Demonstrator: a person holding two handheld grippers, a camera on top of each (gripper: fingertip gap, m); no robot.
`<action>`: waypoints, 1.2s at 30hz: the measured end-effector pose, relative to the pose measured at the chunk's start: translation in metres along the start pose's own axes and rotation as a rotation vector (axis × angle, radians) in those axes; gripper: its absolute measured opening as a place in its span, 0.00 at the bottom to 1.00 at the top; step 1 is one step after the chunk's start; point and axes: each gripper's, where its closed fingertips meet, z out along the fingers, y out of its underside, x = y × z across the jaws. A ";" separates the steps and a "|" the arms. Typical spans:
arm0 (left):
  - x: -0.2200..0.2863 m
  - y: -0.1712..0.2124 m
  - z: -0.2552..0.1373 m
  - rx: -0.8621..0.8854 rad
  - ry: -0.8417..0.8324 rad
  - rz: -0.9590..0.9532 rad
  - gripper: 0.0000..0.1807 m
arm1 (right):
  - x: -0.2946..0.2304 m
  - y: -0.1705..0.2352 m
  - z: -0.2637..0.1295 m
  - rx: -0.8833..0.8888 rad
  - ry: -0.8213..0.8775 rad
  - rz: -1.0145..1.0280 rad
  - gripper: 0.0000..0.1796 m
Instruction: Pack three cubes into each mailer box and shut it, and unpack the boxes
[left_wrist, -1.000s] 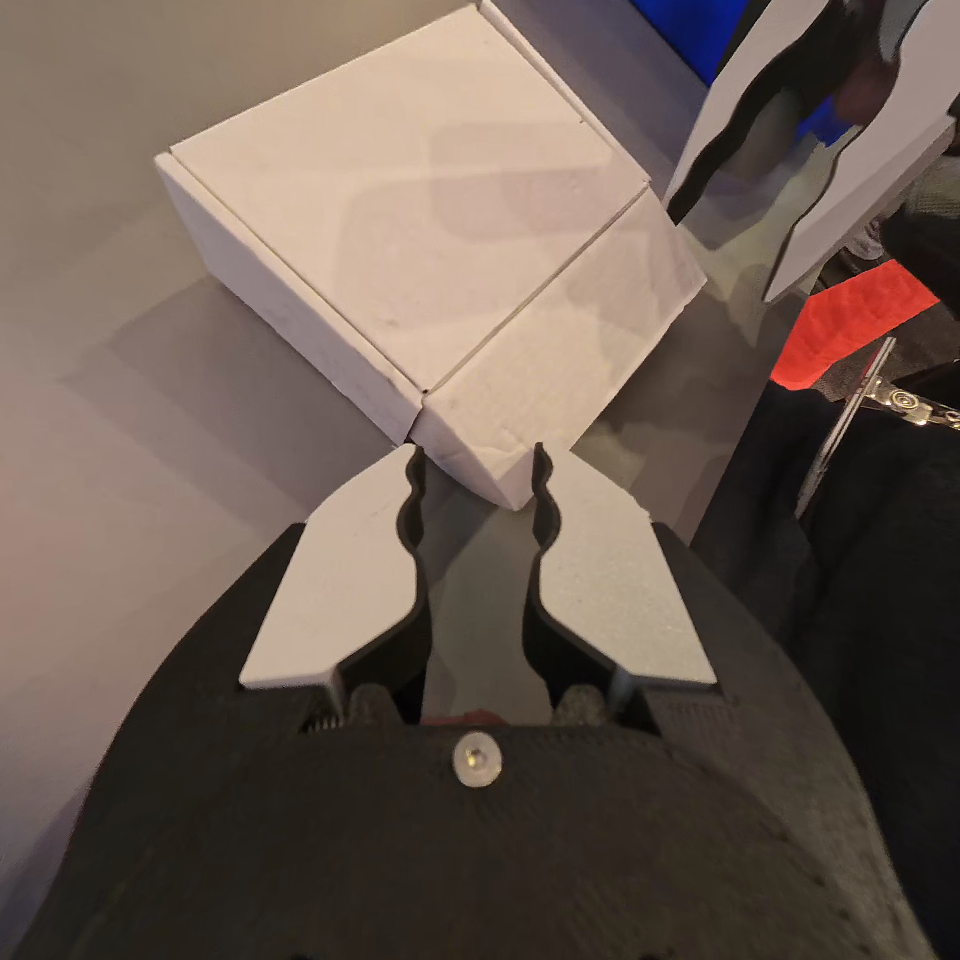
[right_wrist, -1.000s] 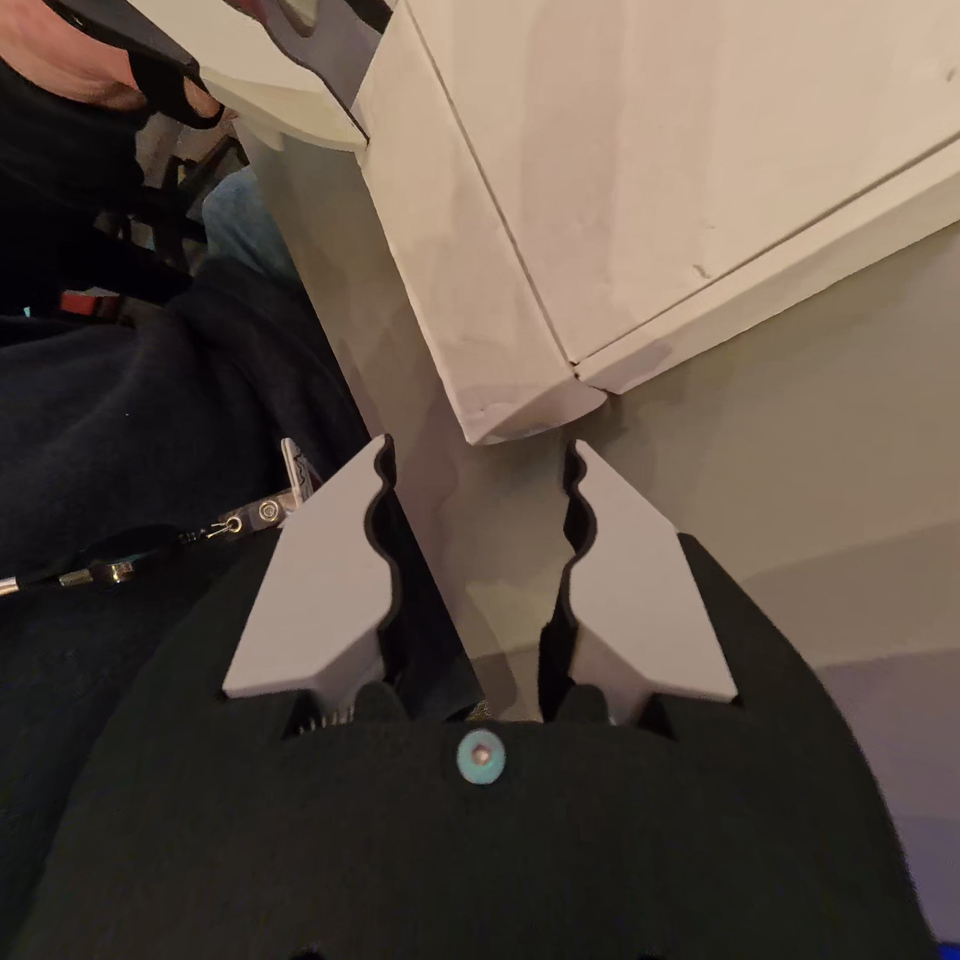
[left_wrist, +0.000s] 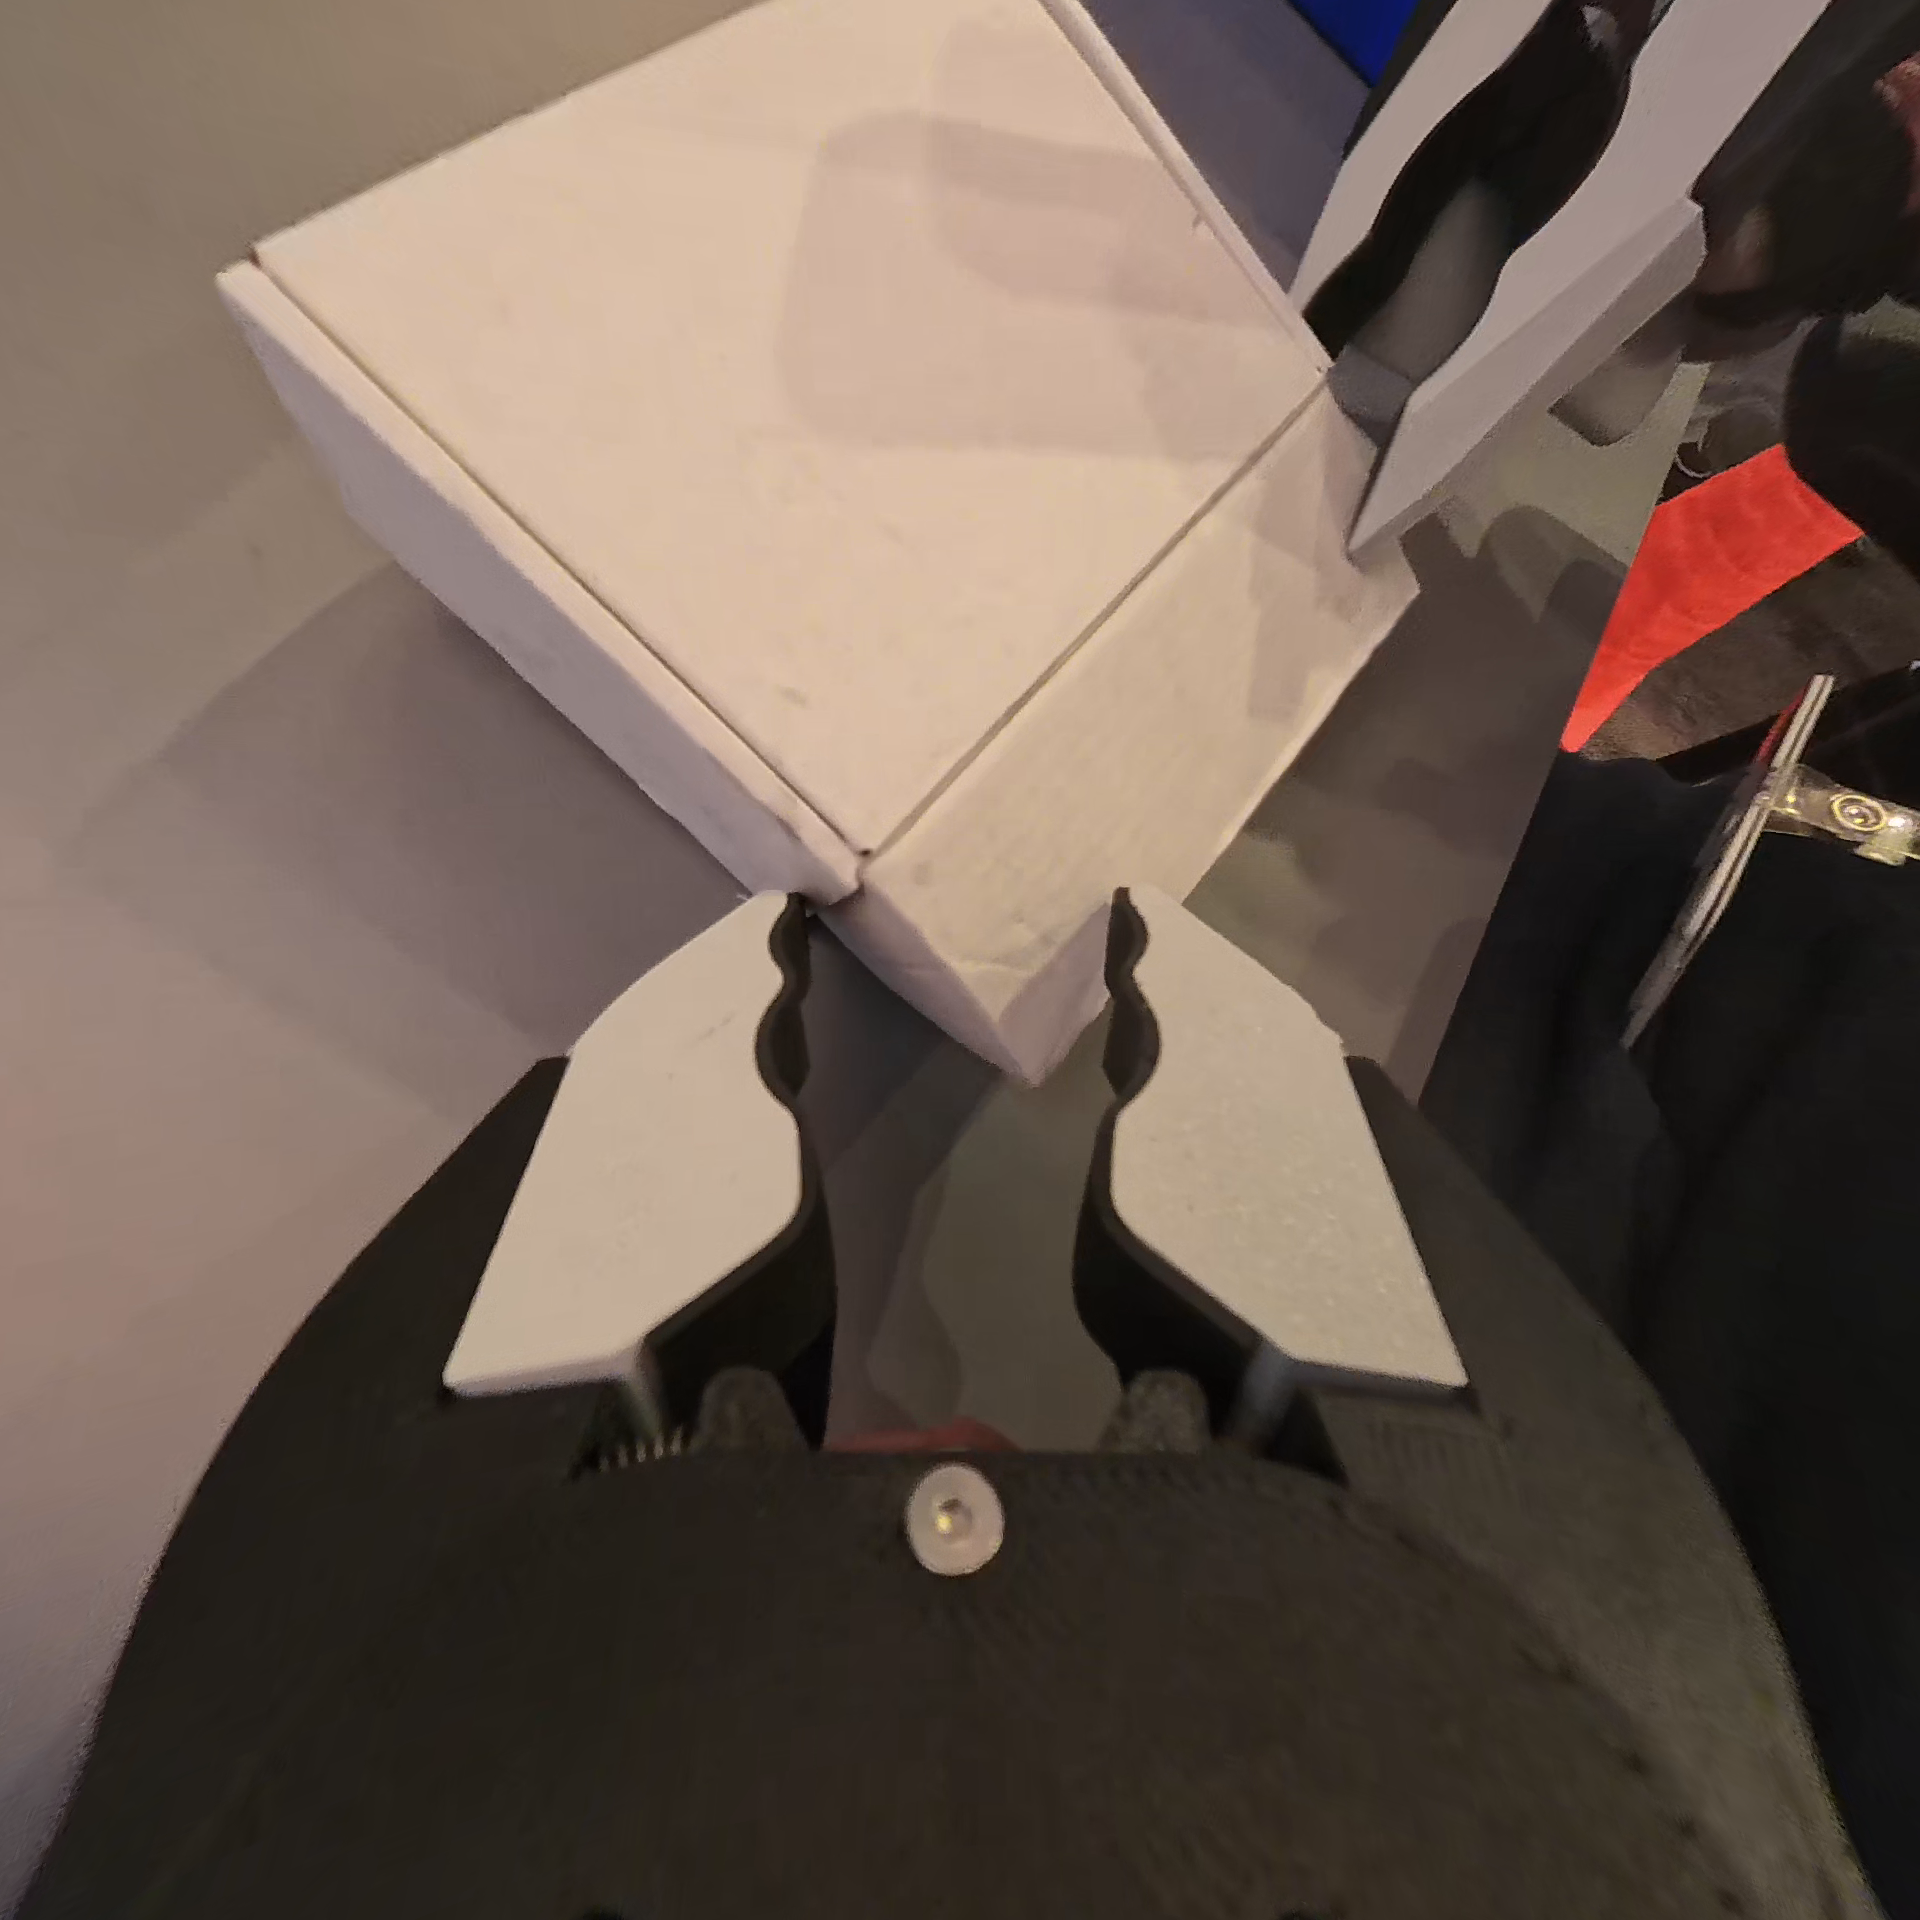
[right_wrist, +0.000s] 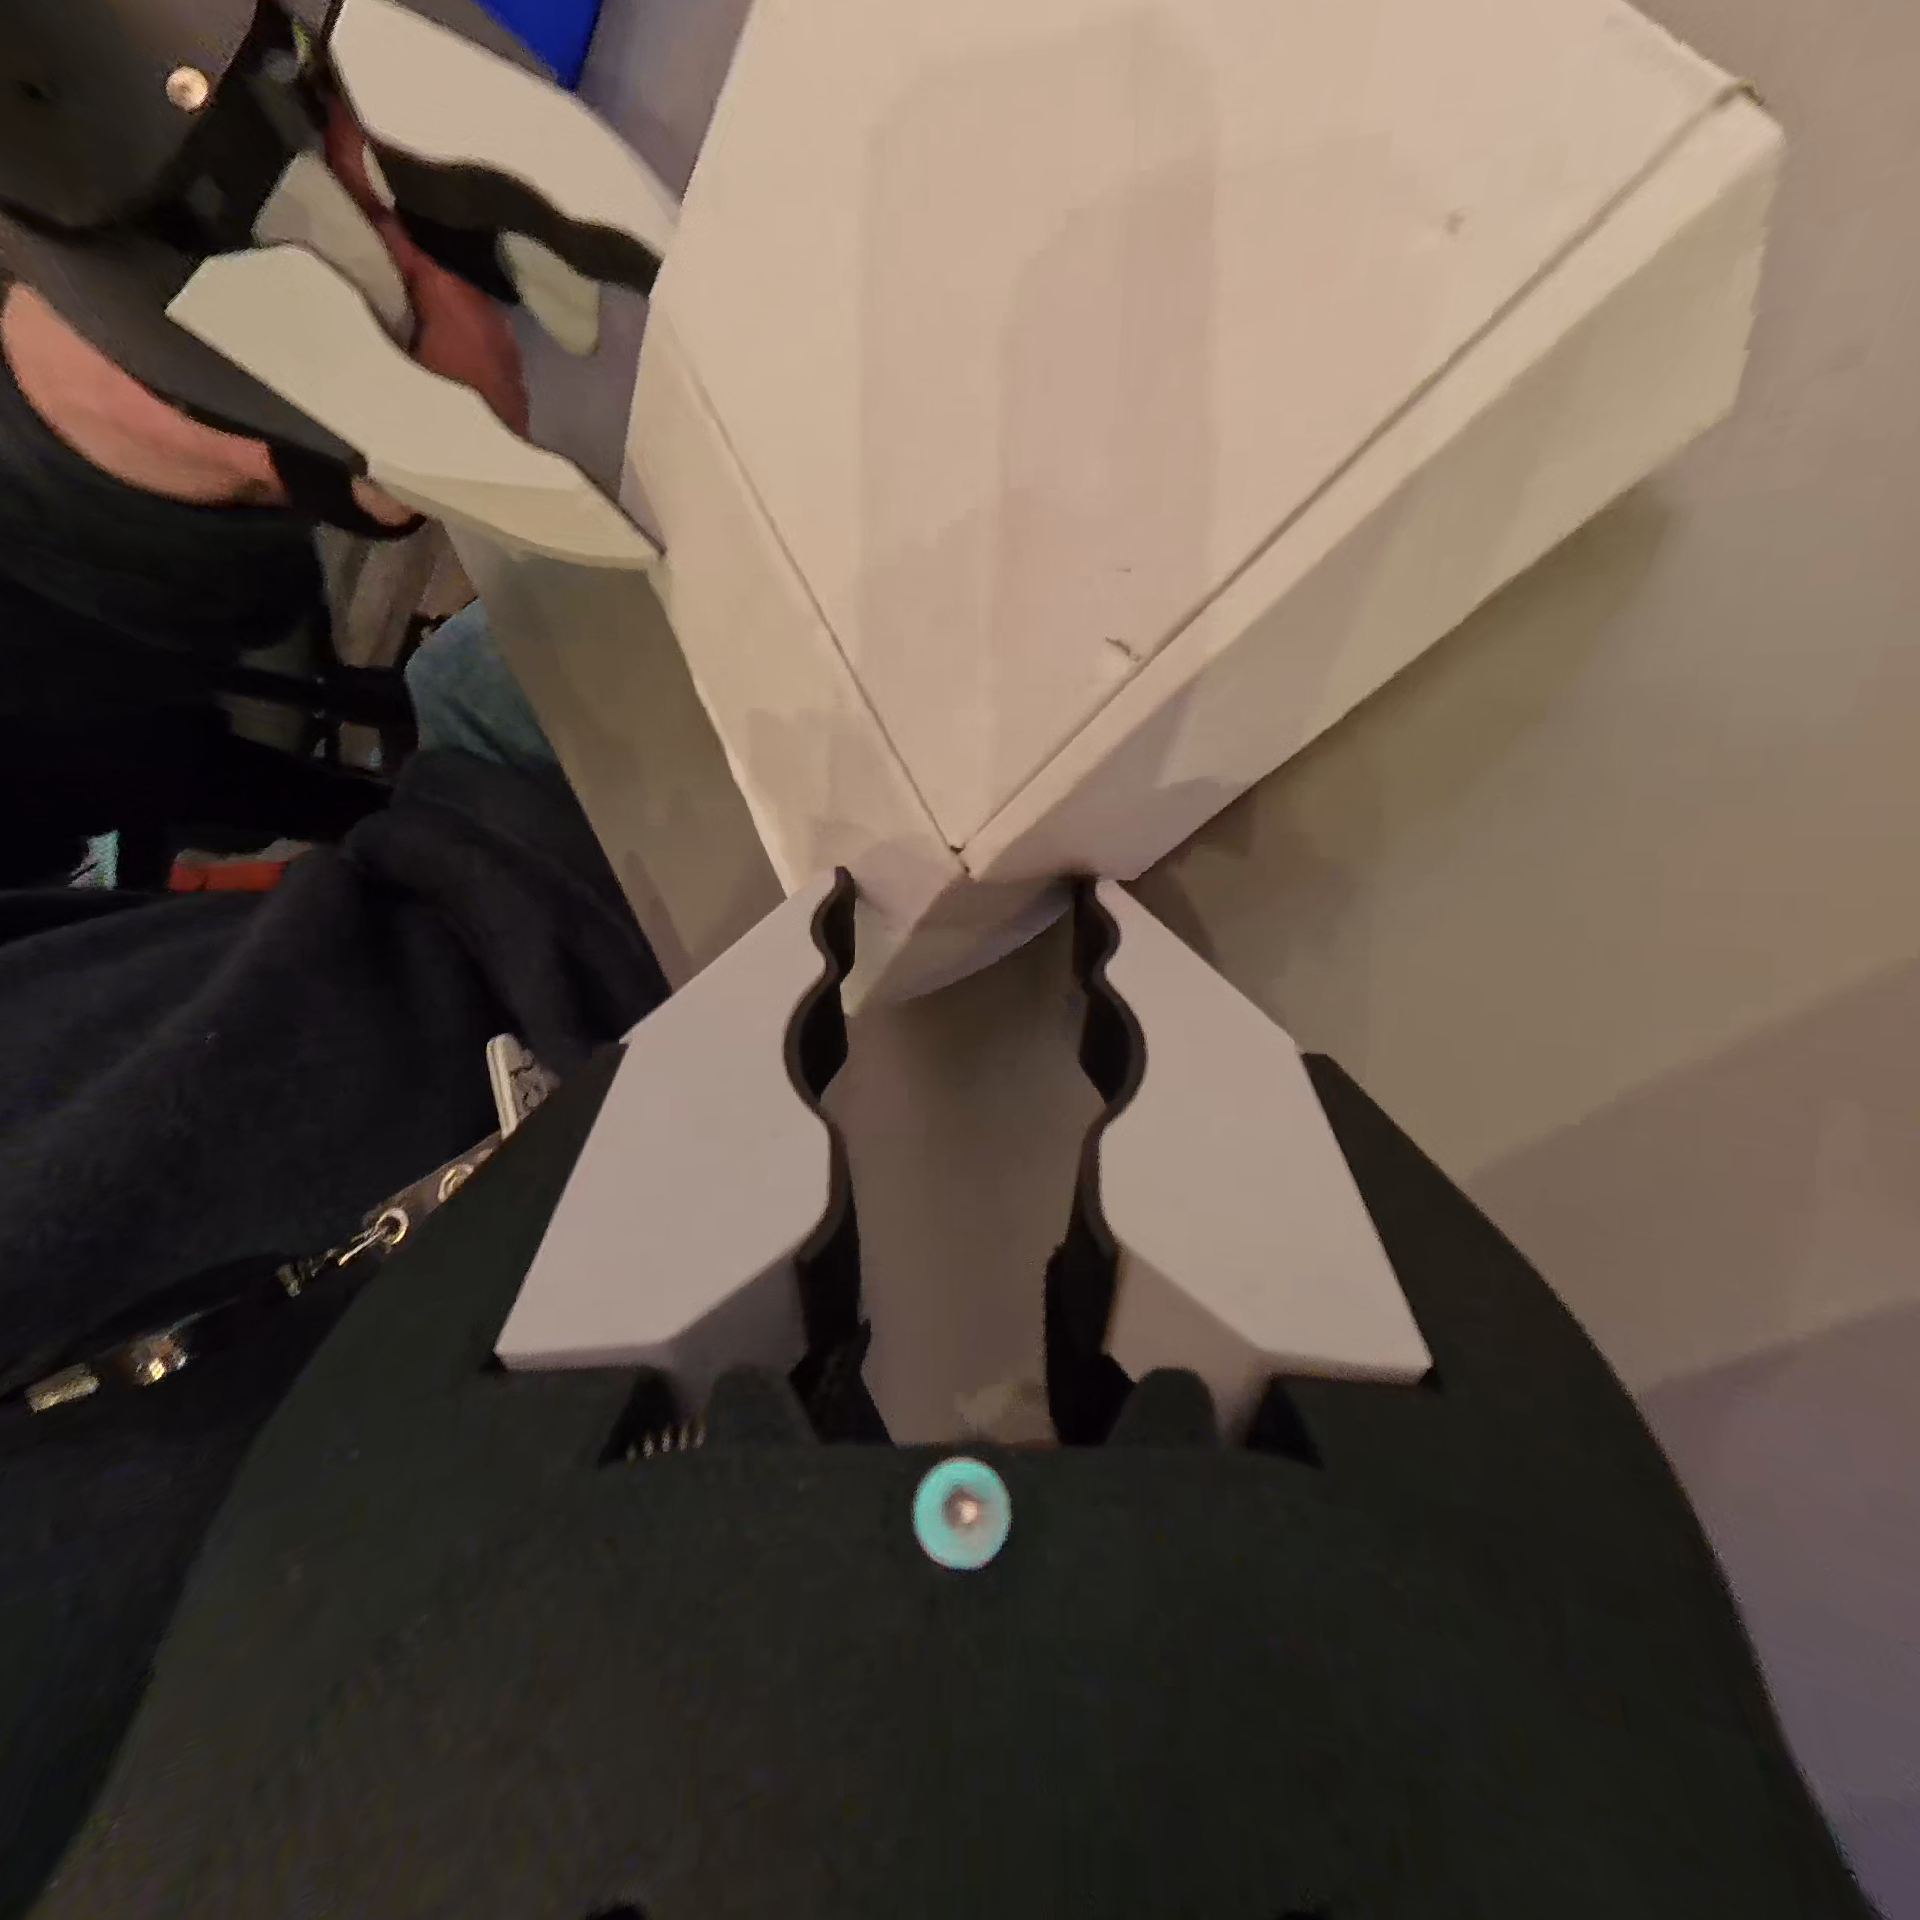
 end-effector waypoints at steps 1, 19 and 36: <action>0.002 0.000 0.000 0.002 -0.005 -0.008 0.30 | 0.001 0.000 0.001 0.010 0.015 0.003 0.22; 0.002 -0.004 0.001 0.002 -0.003 -0.119 0.31 | -0.010 -0.006 0.001 0.100 -0.273 0.294 0.19; -0.004 -0.012 0.003 -0.017 0.075 -0.127 0.25 | -0.002 0.011 -0.002 -0.089 -0.005 -0.026 0.26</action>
